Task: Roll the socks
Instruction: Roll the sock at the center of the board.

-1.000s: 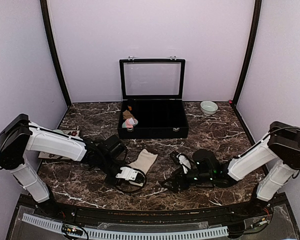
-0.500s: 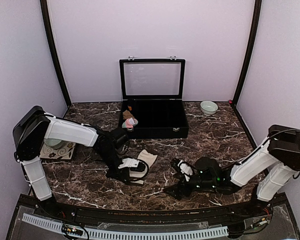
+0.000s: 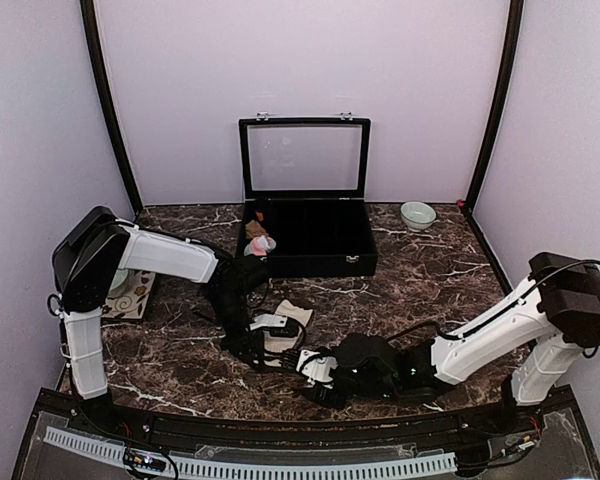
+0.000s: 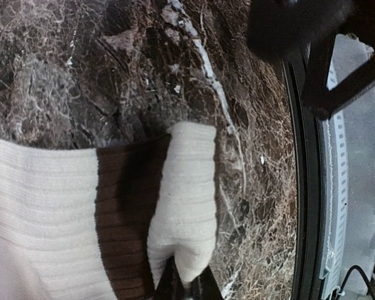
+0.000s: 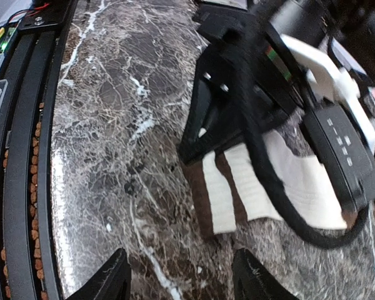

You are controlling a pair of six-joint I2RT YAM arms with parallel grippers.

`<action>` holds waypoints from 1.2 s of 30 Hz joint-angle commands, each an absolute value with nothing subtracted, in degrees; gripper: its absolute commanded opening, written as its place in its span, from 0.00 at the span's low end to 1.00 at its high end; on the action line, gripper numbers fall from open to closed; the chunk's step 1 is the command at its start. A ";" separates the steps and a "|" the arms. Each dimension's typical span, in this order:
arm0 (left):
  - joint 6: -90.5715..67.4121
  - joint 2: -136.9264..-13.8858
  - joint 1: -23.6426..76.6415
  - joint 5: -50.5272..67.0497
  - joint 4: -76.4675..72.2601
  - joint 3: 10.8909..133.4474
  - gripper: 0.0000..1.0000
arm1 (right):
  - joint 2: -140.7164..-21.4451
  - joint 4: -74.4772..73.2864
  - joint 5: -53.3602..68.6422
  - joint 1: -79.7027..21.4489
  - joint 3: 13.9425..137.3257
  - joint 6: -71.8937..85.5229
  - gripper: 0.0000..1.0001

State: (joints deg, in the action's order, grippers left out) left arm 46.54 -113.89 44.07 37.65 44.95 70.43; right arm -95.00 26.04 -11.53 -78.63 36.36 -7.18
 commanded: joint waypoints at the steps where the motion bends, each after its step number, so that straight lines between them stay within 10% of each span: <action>1: 45.75 -118.72 43.85 32.99 49.35 70.11 0.00 | -98.82 25.57 -11.17 -79.32 40.70 -17.52 0.52; 9: 46.90 -120.02 42.72 32.26 50.54 70.23 0.00 | -105.77 27.58 -2.43 -74.56 46.83 -21.19 0.33; 36: 48.74 -120.85 42.72 29.27 51.43 70.08 0.00 | -107.15 28.76 -3.81 -72.40 51.13 -25.26 0.43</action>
State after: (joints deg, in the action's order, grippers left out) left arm 47.44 -116.68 42.57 40.69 49.08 72.51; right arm -109.06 26.09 -1.63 -72.97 48.97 -24.58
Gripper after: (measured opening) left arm 0.046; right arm 0.424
